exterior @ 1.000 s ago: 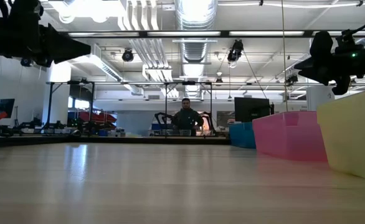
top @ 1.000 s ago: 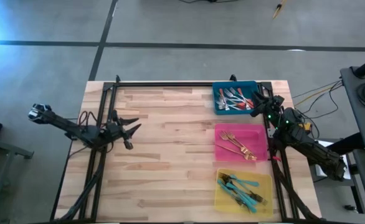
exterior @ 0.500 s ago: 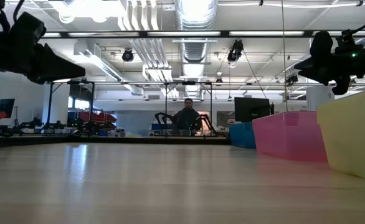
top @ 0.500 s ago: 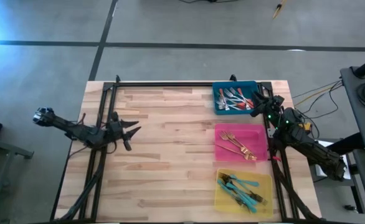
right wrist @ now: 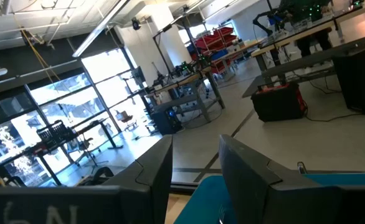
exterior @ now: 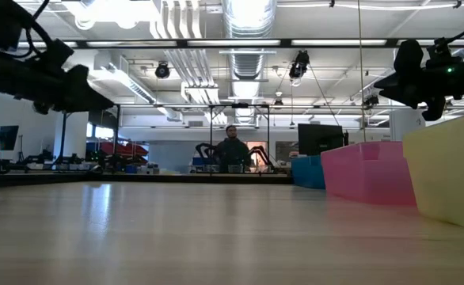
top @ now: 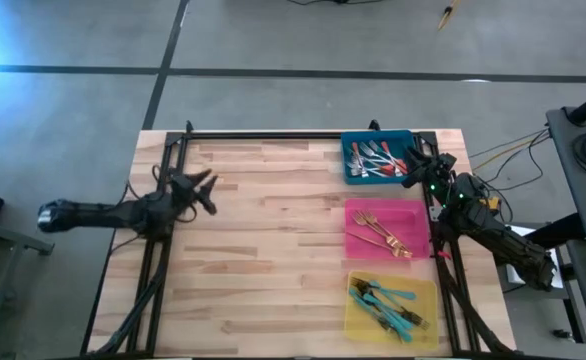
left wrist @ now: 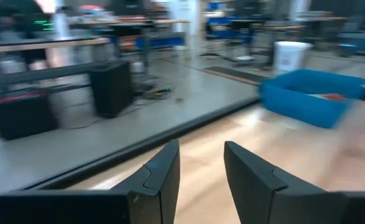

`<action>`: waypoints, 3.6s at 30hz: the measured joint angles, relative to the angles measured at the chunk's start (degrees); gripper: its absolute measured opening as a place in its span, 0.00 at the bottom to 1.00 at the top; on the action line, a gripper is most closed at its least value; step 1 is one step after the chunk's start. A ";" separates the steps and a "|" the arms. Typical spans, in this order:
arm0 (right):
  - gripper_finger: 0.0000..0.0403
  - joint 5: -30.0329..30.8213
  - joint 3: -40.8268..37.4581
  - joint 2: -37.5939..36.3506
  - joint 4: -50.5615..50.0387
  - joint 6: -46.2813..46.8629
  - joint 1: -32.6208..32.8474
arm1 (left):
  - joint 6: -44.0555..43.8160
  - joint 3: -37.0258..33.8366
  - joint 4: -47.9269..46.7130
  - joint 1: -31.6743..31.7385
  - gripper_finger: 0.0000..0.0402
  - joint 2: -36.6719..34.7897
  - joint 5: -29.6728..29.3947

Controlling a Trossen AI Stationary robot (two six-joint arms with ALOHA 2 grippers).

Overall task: Sort silverware by color (type)
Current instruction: Return to Home Position

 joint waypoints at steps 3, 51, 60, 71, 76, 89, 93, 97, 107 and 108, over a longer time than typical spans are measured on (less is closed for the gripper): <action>0.31 0.00 0.00 0.00 0.00 0.00 0.00 | 0.00 0.00 0.00 6.45 0.27 0.04 -0.02; 0.31 0.00 -0.01 0.00 -0.01 0.00 0.01 | 0.04 1.47 0.00 21.99 0.27 5.48 0.03; 0.31 0.02 0.00 0.00 0.00 0.00 0.00 | 0.04 1.49 -0.03 21.99 0.27 5.48 0.02; 0.31 0.00 -0.02 0.00 -0.02 0.00 0.00 | 0.04 1.49 -0.07 21.99 0.27 5.48 0.01; 0.31 0.01 0.00 0.00 -0.01 0.00 0.00 | 0.04 1.49 -0.09 21.99 0.27 5.48 0.02; 0.31 -0.01 0.00 0.00 -0.02 0.00 0.00 | 0.04 1.49 -0.11 21.97 0.27 5.48 0.03; 0.31 -0.01 0.00 0.00 -0.02 -0.02 0.01 | 0.04 1.49 -0.11 21.97 0.27 5.48 0.01; 0.31 -0.01 0.00 0.00 -0.02 -0.01 0.01 | 0.04 1.49 -0.11 21.97 0.27 5.48 0.00; 0.31 0.02 0.00 0.00 -0.02 0.00 0.00 | 0.04 1.49 -0.09 21.97 0.27 5.48 0.03; 0.31 0.01 0.00 0.00 0.00 0.00 0.00 | 0.04 1.49 -0.09 21.97 0.27 5.48 0.03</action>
